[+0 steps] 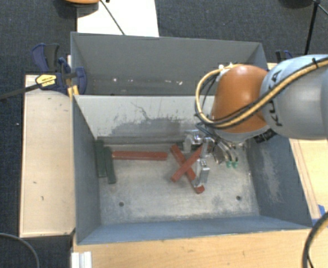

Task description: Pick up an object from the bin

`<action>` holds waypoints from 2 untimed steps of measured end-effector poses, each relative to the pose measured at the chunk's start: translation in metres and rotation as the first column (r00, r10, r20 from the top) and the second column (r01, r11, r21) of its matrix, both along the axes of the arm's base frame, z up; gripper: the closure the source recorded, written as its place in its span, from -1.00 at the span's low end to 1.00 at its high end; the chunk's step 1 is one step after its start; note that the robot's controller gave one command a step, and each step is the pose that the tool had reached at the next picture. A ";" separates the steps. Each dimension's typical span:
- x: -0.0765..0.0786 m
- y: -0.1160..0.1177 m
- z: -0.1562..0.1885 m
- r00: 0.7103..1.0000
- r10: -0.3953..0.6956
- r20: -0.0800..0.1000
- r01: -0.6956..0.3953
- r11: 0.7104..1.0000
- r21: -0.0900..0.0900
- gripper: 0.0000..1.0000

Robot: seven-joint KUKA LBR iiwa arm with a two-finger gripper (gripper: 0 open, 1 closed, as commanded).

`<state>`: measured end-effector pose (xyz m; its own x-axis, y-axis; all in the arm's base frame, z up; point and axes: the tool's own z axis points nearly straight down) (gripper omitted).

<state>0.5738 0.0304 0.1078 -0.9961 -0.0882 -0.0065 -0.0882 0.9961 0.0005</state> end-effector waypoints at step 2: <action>0.015 0.010 -0.033 1.000 -0.009 0.005 0.009 1.000 0.002 1.00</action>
Offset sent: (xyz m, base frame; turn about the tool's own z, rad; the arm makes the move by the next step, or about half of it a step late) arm 0.0000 0.0000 0.0000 0.0000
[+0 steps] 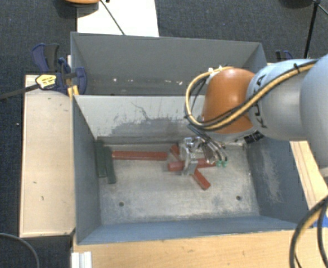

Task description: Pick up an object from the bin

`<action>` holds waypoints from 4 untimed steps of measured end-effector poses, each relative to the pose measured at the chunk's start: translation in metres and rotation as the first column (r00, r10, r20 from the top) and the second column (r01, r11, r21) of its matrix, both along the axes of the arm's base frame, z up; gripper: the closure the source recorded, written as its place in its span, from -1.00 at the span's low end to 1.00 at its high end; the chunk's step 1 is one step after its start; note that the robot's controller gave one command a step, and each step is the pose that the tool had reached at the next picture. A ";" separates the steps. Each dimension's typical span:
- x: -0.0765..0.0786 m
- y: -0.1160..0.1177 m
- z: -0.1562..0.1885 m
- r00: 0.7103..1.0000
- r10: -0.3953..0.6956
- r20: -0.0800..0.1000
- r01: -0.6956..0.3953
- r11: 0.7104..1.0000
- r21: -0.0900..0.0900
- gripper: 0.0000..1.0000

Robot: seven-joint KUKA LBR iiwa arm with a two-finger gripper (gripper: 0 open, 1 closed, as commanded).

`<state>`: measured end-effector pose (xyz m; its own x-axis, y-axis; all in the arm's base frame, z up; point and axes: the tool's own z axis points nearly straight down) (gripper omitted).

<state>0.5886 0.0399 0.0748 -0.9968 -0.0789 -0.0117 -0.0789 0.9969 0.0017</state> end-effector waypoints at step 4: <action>-0.027 0.011 0.168 0.999 0.039 -0.008 -0.039 0.999 -0.002 -1.00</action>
Offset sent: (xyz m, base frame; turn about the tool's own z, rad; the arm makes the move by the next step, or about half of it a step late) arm -0.0075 0.0253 0.1627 -0.0631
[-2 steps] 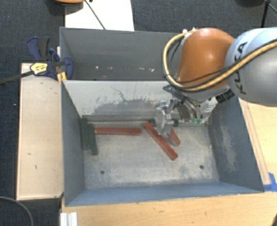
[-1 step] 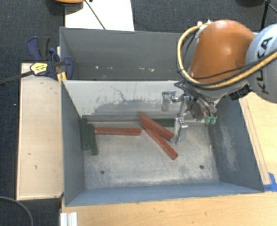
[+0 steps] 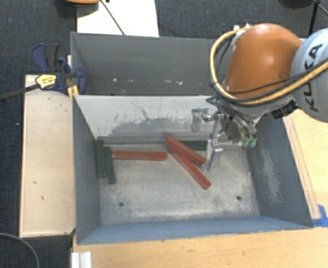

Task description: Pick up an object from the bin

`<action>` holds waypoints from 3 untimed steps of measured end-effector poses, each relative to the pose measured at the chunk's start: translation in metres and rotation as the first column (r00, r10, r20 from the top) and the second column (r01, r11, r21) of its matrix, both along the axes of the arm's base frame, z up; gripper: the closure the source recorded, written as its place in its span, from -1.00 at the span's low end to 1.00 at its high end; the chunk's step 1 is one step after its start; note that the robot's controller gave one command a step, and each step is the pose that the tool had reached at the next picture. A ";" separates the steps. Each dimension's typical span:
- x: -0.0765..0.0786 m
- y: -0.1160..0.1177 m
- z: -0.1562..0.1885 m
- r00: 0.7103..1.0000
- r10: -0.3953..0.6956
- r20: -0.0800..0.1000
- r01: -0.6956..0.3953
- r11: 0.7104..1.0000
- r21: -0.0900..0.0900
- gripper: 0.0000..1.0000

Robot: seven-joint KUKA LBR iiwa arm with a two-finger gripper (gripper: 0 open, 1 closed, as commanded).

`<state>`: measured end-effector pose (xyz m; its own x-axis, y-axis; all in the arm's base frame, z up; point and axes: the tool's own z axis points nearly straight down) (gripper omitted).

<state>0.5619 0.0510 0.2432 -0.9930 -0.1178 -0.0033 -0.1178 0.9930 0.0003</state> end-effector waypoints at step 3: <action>0.008 -0.043 -0.161 0.979 -0.203 0.002 0.203 0.979 0.005 -1.00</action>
Offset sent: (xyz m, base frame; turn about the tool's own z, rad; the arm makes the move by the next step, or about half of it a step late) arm 0.0190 -0.0074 -0.1152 0.2273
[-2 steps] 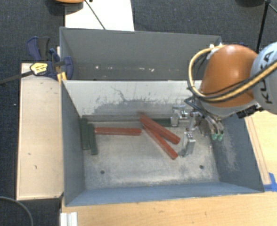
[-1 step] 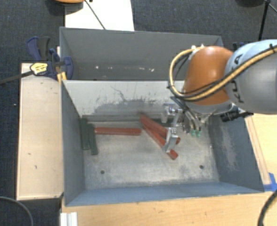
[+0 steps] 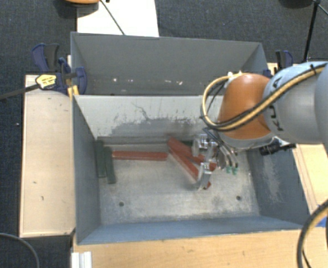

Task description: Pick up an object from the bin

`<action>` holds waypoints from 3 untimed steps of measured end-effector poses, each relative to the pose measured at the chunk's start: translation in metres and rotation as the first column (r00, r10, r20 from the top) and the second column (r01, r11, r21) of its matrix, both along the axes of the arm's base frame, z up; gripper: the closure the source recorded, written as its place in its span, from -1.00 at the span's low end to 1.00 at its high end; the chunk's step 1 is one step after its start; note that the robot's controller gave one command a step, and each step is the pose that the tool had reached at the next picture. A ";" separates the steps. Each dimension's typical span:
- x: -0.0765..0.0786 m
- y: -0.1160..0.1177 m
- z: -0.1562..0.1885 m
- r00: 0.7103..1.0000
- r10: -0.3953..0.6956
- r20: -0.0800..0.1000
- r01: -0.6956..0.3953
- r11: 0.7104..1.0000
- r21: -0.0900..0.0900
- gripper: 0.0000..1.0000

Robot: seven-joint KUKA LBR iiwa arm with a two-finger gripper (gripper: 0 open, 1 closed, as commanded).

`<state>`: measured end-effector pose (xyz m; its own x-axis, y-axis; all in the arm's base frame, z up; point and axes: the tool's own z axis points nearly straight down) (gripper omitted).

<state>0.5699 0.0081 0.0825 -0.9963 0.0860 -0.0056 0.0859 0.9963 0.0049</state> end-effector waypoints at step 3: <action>-0.007 -0.028 0.122 0.999 0.038 -0.004 -0.038 0.999 -0.005 1.00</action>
Offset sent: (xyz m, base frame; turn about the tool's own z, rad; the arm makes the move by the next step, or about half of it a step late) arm 0.0000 0.0000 0.0000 0.0000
